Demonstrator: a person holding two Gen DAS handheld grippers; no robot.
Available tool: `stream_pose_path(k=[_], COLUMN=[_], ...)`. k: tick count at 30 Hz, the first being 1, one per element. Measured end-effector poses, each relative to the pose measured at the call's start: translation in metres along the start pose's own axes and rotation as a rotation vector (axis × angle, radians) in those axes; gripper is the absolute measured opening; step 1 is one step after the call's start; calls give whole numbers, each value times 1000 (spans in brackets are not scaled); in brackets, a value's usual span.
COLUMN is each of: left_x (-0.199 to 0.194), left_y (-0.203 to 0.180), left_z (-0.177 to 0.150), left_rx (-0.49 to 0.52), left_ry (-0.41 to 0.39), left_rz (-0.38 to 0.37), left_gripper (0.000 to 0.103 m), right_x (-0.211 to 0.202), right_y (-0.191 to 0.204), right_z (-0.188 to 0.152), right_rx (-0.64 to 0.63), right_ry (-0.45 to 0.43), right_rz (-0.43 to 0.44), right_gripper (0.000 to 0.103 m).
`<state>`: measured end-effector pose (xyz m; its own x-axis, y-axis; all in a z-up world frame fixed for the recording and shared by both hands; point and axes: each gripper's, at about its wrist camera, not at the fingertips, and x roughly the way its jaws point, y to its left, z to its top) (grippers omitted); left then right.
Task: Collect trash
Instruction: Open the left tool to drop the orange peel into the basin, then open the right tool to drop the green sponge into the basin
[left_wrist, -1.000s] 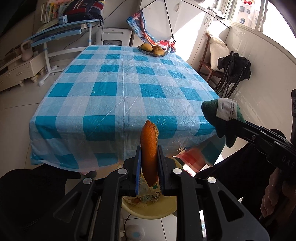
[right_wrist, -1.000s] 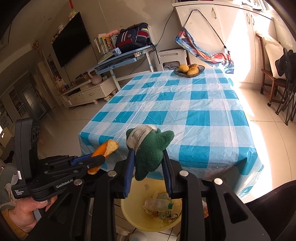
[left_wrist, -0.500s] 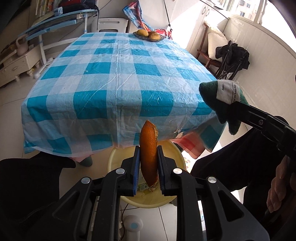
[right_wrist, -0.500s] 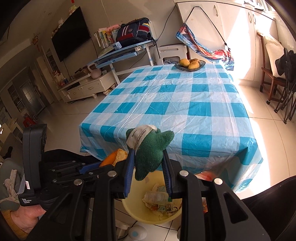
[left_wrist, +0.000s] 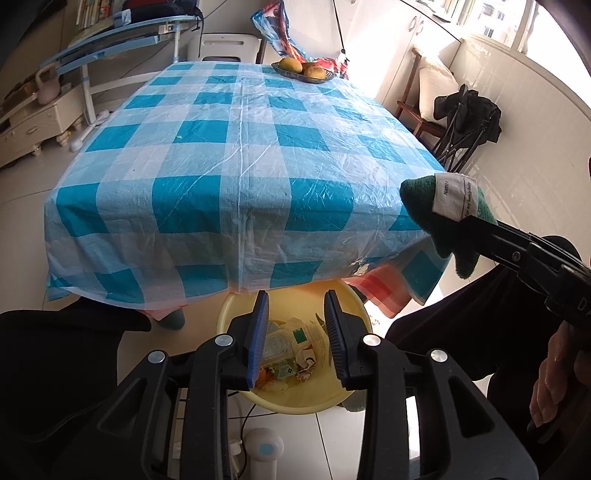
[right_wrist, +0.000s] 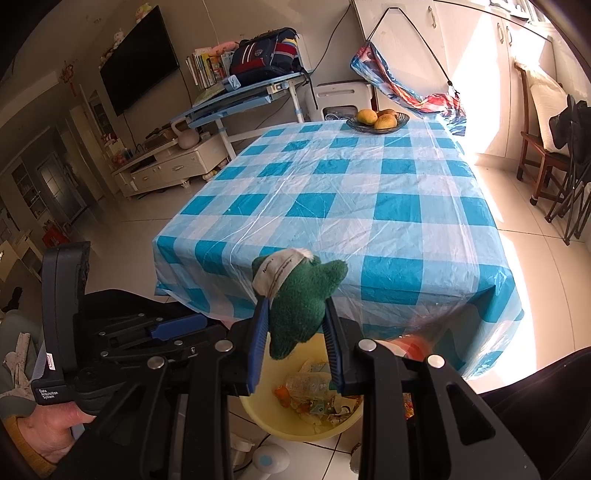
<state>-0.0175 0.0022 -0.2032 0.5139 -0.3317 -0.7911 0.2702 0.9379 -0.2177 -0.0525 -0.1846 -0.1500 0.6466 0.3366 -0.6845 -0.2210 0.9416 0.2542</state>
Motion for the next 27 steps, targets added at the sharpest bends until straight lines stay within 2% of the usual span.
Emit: stream_pose_path(k=[5, 11, 27], left_x=[-16, -33, -40], left_y=[9, 19, 21], left_z=[3, 7, 6], left_rx=[-46, -84, -87], left_ry=[-93, -180, -208], left_rz=[18, 38, 77], left_gripper=[44, 49, 56], right_x=[5, 10, 19], right_y=[6, 14, 20], right_z=[-3, -8, -12], right_rx=[-23, -54, -82], right_ry=[28, 56, 107], right_rz=[-10, -12, -17], right_gripper=[29, 29, 29])
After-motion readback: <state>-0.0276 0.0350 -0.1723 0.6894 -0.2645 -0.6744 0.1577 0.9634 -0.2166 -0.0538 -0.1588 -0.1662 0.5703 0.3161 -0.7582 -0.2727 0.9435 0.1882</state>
